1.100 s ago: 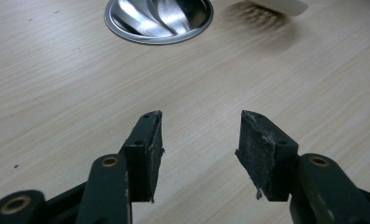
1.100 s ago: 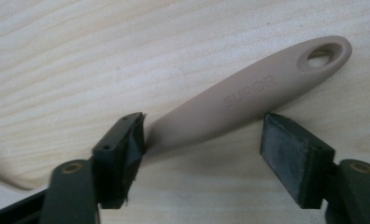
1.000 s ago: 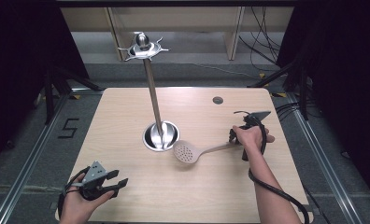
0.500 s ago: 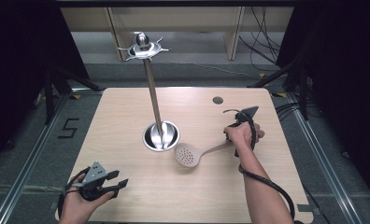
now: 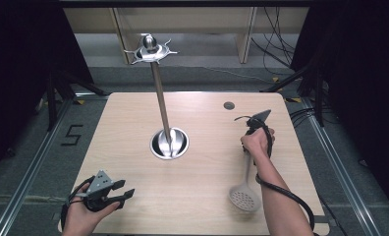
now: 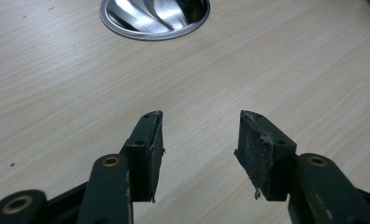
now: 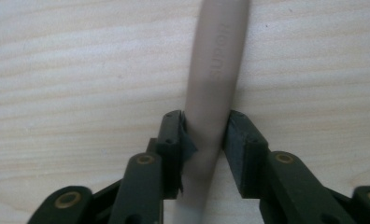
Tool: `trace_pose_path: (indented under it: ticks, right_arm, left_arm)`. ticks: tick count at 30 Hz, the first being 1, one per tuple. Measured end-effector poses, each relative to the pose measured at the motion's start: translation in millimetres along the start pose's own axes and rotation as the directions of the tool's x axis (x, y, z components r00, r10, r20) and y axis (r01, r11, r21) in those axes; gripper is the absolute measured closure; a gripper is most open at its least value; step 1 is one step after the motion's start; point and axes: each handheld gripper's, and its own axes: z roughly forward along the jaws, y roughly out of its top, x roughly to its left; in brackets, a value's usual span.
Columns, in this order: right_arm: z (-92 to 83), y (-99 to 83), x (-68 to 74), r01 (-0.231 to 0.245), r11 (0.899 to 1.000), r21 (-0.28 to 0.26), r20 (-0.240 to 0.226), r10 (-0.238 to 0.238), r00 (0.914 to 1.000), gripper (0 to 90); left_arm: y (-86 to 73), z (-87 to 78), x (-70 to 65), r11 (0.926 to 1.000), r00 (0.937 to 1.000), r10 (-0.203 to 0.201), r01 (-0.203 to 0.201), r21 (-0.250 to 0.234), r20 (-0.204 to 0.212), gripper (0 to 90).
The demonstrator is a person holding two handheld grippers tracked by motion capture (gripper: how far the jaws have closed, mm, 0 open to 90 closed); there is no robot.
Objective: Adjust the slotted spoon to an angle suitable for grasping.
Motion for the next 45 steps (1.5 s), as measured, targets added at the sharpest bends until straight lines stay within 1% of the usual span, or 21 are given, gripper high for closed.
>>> trace_pose_path:
  ticks: [2,7,8,11,14,15,17,19,20,21,28,29,30,34,35,36,37,39,41,44,45]
  right_arm:
    - [0.8,-0.3,-1.9,0.051,0.999,-0.006,-0.002,-0.051,0.9987,71.0]
    - [-0.3,-3.0,3.6,0.028,1.000,0.007,-0.068,-0.027,0.9973,71.1]
    - [-1.8,-4.6,-5.9,0.181,0.983,-0.002,-0.049,-0.181,0.9823,71.1]
    - [-4.7,-8.0,-1.9,0.185,0.982,-0.042,-0.116,-0.189,0.9751,71.1]
    - [-5.8,-10.1,-1.6,0.242,0.966,-0.090,-0.153,-0.253,0.9553,71.1]
    - [-9.9,-12.8,-0.6,0.295,0.948,-0.117,-0.158,-0.311,0.9373,71.1]
    - [-16.3,-16.0,0.7,0.319,0.937,-0.141,-0.175,-0.341,0.9237,71.1]
    - [-22.2,-18.2,0.6,0.319,0.934,-0.160,-0.187,-0.346,0.9196,71.1]
    - [-27.6,-21.9,5.1,0.248,0.961,-0.126,-0.212,-0.270,0.9393,71.1]
    - [-27.2,-19.8,-1.1,0.324,0.927,-0.188,-0.205,-0.359,0.9105,71.2]
    - [-50.2,-35.0,-1.8,0.267,0.928,-0.259,-0.281,-0.337,0.8987,71.2]
    - [-58.5,-39.4,-10.0,0.345,0.866,-0.362,-0.273,-0.452,0.8491,71.2]
    - [-61.4,-41.6,-11.6,0.357,0.850,-0.388,-0.266,-0.474,0.8392,71.2]
    - [-84.6,-57.9,-15.5,0.343,0.830,-0.440,-0.281,-0.490,0.8251,71.2]
    - [-90.6,-64.7,-13.5,0.306,0.838,-0.451,-0.324,-0.473,0.8193,71.2]
    - [-92.3,-64.9,-18.0,0.355,0.782,-0.512,-0.283,-0.544,0.7901,71.2]
    - [-94.8,-68.1,-19.0,0.364,0.753,-0.549,-0.278,-0.575,0.7698,71.2]
    - [-100.1,-75.9,-20.1,0.356,0.714,-0.603,-0.290,-0.612,0.7354,71.2]
    - [-104.5,-84.7,-19.6,0.344,0.688,-0.639,-0.287,-0.628,0.7232,71.2]
    - [-107.1,-92.1,-22.7,0.358,0.605,-0.711,-0.252,-0.694,0.6741,71.2]
    - [-108.4,-97.2,-21.4,0.340,0.604,-0.721,-0.267,-0.695,0.6674,71.2]
  left_arm:
    - [-0.3,0.3,-0.8,0.9999,0.9999,-0.015,0.015,0.002,0.003,49.5]
    - [0.0,-0.9,1.3,0.9999,0.9999,0.013,-0.013,0.008,-0.001,49.6]
    - [-0.6,-0.3,0.2,0.9999,0.9999,-0.011,0.011,0.007,0.000,49.6]
    - [-0.7,-0.2,-0.1,0.9999,0.9999,-0.014,0.014,0.007,0.001,49.6]
    - [-0.7,-0.3,-0.1,0.9999,0.9999,-0.015,0.015,0.007,0.000,49.6]
    - [-0.4,-0.8,0.6,1.0000,1.0000,-0.004,0.004,0.005,-0.003,49.6]
    - [-0.1,-0.7,1.7,0.9999,0.9999,0.013,-0.013,0.005,-0.002,49.6]
    - [-0.6,-0.2,-0.2,0.9999,0.9999,-0.015,0.015,0.006,-0.001,49.6]
    - [-0.6,-0.3,-0.3,0.9999,0.9999,-0.015,0.015,0.005,-0.002,49.6]
    - [-0.4,-0.7,0.0,0.9999,1.0000,-0.008,0.008,0.006,-0.004,49.6]
    - [-0.1,-0.7,1.9,0.9999,0.9999,0.015,-0.015,0.003,-0.003,49.6]
    - [-0.1,-0.7,1.7,0.9999,0.9999,0.015,-0.015,0.004,-0.004,49.6]
    - [0.0,-0.7,1.6,0.9999,0.9999,0.015,-0.015,0.004,-0.004,49.6]
    - [0.1,-0.6,1.7,0.9998,0.9997,0.017,-0.017,-0.011,-0.014,49.5]
    - [0.8,-0.8,3.2,0.9992,0.9991,0.039,-0.039,-0.007,-0.014,49.5]
    - [1.0,-0.8,3.5,0.9989,0.9989,0.045,-0.045,-0.007,-0.015,49.5]
    - [0.8,-0.6,2.5,0.9994,0.9993,0.034,-0.034,-0.008,-0.012,49.5]
    - [0.6,-0.7,1.1,0.9998,0.9998,0.020,-0.020,-0.004,-0.009,49.4]
    - [0.8,-0.7,0.0,0.9999,0.9999,0.010,-0.010,-0.002,-0.009,49.4]
    - [1.0,-1.3,1.0,0.9997,0.9997,0.024,-0.024,0.005,-0.009,49.3]
    - [0.9,-1.0,1.1,0.9997,0.9997,0.024,-0.024,0.000,-0.009,49.3]
